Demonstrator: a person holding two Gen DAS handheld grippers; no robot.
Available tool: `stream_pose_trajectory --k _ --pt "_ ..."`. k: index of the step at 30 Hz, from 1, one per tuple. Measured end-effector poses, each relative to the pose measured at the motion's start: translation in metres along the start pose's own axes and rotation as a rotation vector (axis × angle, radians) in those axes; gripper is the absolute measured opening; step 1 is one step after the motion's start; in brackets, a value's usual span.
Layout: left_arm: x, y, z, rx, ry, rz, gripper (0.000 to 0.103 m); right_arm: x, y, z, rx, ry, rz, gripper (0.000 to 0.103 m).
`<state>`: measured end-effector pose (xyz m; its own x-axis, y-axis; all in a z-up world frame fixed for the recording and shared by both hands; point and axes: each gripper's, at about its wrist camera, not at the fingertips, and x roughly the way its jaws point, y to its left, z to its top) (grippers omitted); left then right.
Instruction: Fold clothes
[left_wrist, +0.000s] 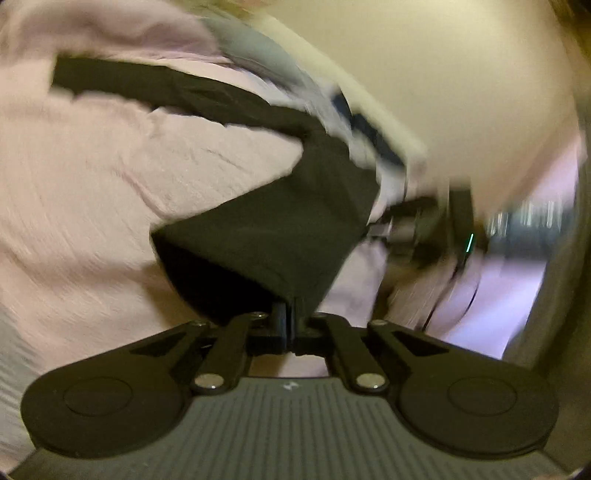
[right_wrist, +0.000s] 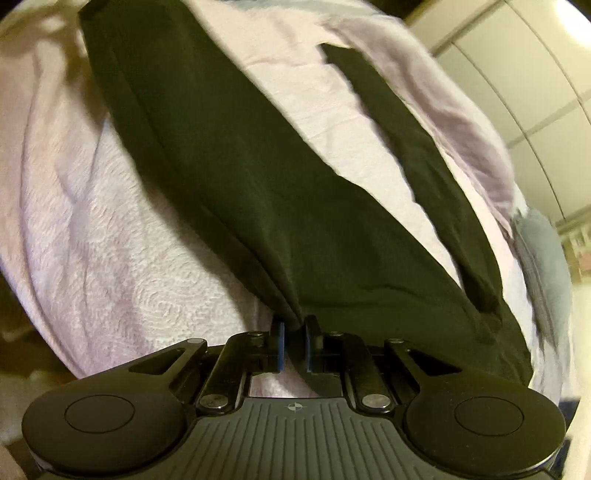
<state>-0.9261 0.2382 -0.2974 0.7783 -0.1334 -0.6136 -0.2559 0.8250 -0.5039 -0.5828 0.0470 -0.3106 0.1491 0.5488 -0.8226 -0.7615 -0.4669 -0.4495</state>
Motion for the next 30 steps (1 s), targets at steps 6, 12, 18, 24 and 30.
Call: stream_pose_trajectory --k 6,12,18,24,30 --pt "0.036 -0.009 -0.030 0.099 0.167 0.086 0.000 0.007 0.020 0.004 -0.031 0.084 0.001 0.018" --pt "0.020 -0.003 -0.038 -0.099 0.110 0.162 0.000 -0.031 -0.010 0.022 0.238 -0.019 0.078 0.038" --pt "-0.001 -0.006 -0.024 -0.259 -0.029 0.208 0.000 -0.022 -0.033 0.024 0.779 -0.086 0.114 0.038" --pt "0.023 -0.011 0.013 -0.378 -0.077 0.226 0.000 -0.013 -0.049 0.031 0.791 -0.081 0.054 0.038" --pt "0.083 -0.009 0.025 -0.408 0.042 0.243 0.000 0.013 -0.066 0.016 0.867 0.113 0.153 0.038"
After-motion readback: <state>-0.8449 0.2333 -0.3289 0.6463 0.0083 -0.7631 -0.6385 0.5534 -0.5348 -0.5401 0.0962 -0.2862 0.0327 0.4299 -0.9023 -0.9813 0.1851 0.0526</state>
